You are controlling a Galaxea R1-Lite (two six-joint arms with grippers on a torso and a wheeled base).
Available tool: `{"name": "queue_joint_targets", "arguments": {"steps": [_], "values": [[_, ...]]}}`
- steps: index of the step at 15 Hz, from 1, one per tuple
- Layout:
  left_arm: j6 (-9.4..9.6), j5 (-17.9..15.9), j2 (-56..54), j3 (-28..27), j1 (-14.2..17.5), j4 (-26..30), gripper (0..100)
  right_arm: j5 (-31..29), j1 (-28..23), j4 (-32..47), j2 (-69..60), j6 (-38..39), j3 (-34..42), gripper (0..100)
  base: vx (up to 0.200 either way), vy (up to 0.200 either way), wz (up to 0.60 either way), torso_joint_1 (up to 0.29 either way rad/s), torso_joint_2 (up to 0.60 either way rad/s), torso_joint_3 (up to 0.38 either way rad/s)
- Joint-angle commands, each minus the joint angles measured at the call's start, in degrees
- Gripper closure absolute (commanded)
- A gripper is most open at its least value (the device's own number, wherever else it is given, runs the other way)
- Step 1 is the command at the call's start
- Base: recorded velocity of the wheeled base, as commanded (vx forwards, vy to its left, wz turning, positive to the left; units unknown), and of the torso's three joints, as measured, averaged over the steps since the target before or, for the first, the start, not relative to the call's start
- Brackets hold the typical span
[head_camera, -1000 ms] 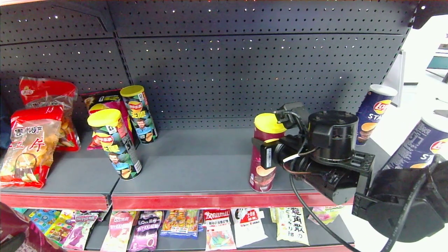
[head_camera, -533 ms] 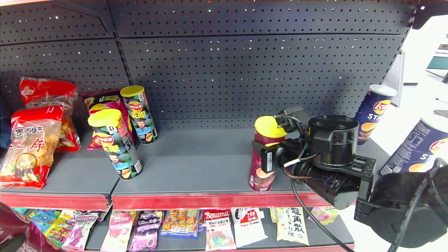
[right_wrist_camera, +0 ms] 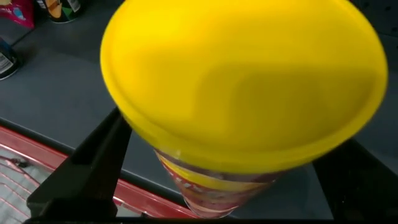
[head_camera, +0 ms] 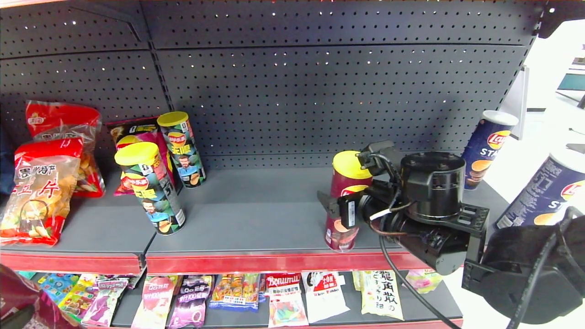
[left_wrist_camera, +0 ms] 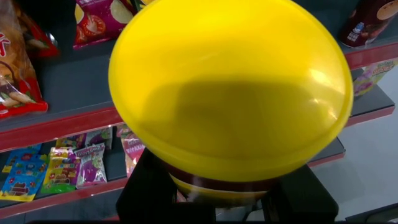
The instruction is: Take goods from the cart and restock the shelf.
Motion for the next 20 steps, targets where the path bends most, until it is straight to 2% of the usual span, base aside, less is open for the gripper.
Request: {"name": "queue_joint_targets", "arguments": {"steps": [1,2,7,12,15,16,18,20], "values": [[0.00,-0.01,-0.03,-0.05,0.02,0.01,100,-0.45,0.45,-0.14,-0.53,0.04,0.17,0,0.000,0.000,0.00,0.000,0.00,0.000],[0.00,-0.01,0.06,-0.14,0.02,0.01,100,-3.00,1.32,-0.14,-1.32,0.22,1.32,0,0.000,0.000,0.00,0.000,0.00,0.000],[0.00,-0.27,0.15,-0.14,0.02,0.01,100,-4.40,3.96,-0.14,-8.61,0.48,7.29,0,0.000,0.000,0.00,0.000,0.00,0.000],[0.00,-0.36,0.06,-0.05,0.02,0.01,100,-4.23,3.70,-0.14,-20.13,0.57,16.87,0,0.000,0.000,0.00,0.000,0.00,0.000],[0.00,-0.45,0.06,-0.05,0.02,0.01,100,-5.02,2.38,-0.05,-27.16,0.13,17.84,0,0.000,0.000,0.00,0.000,0.00,0.000],[0.00,-0.45,0.15,-0.14,0.02,0.01,100,-5.63,0.80,-0.05,-28.74,-0.05,18.54,0,0.000,0.000,0.00,0.000,0.00,0.000],[0.00,-0.53,0.41,-0.41,-0.07,-0.08,100,-5.11,-9.57,0.04,-33.49,-2.24,21.88,0,0.000,0.000,0.00,0.000,0.00,0.000],[0.08,-0.80,0.77,-0.49,-0.16,-0.43,100,-1.24,-22.85,0.91,-39.20,-5.32,23.02,0,0.000,0.000,0.00,0.000,0.00,0.000]]}}
